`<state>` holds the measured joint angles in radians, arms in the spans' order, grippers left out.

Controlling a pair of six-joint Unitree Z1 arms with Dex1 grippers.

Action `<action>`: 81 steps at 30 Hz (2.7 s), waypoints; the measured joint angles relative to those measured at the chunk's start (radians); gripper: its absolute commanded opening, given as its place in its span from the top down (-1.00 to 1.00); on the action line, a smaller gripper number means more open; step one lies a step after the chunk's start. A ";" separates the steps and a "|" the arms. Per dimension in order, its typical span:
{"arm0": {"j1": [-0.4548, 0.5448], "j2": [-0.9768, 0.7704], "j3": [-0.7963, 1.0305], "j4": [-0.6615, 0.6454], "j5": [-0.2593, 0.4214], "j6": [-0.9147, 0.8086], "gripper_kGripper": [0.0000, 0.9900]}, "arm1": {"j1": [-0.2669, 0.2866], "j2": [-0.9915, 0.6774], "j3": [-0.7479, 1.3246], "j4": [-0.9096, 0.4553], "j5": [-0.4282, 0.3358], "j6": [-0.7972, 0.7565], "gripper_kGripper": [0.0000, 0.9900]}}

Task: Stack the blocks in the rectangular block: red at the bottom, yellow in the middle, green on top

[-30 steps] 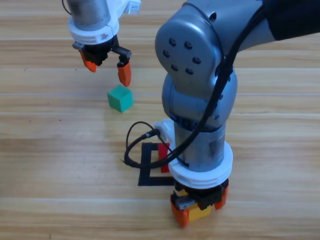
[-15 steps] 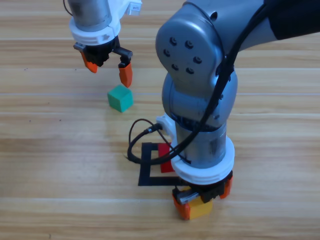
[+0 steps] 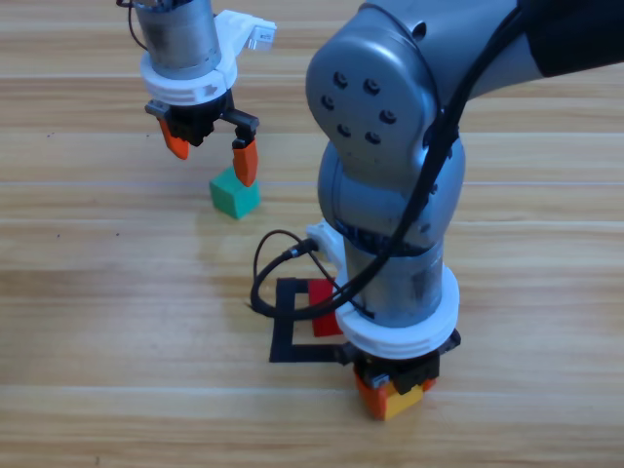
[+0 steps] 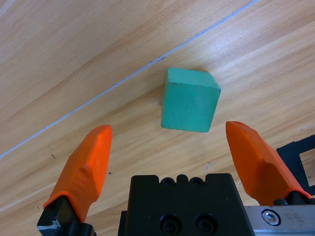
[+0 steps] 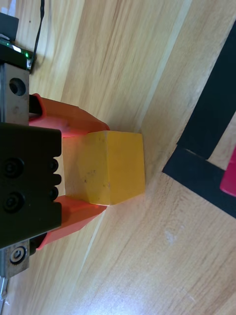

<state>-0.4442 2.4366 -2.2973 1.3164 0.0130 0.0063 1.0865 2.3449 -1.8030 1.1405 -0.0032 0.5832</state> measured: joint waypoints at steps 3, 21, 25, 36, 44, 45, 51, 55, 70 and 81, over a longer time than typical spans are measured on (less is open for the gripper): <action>-0.001 0.000 0.000 0.000 0.000 -0.002 -1.00 | 0.000 -0.019 0.020 0.000 -0.001 0.000 0.67; -0.018 0.000 0.000 0.000 0.000 -0.042 -1.00 | 0.000 -0.196 -0.113 -0.001 0.039 0.246 0.67; -0.034 0.000 0.000 0.000 0.000 -0.042 -1.00 | 0.000 -0.158 -0.145 -0.021 0.034 0.269 0.67; -0.054 0.025 0.000 0.000 0.000 -0.042 -1.00 | -0.005 -0.081 -0.206 -0.042 0.014 0.271 0.67; -0.054 0.036 0.000 0.000 0.000 -0.042 -1.00 | -0.026 -0.058 -0.226 -0.032 -0.043 0.260 0.67; -0.054 0.037 0.000 0.000 0.000 -0.042 -1.00 | -0.029 -0.058 -0.226 -0.032 -0.047 0.260 0.67; -0.054 0.051 0.000 0.000 0.000 -0.042 -1.00 | -0.042 -0.057 -0.232 -0.023 -0.062 0.257 0.67; -0.054 0.051 0.000 0.000 0.000 -0.038 -1.00 | -0.044 -0.056 -0.236 -0.014 -0.062 0.250 0.67; -0.053 0.060 -0.036 0.000 0.000 0.001 -1.00 | -0.044 0.027 -0.257 -0.012 -0.062 0.248 0.67; -0.044 0.079 -0.040 0.000 0.000 0.007 -1.00 | -0.045 0.031 -0.263 -0.011 -0.069 0.252 0.67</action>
<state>-0.4883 2.5153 -2.3368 1.3163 0.0129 0.0129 1.0417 2.3758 -2.0662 1.1299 -0.0727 0.8353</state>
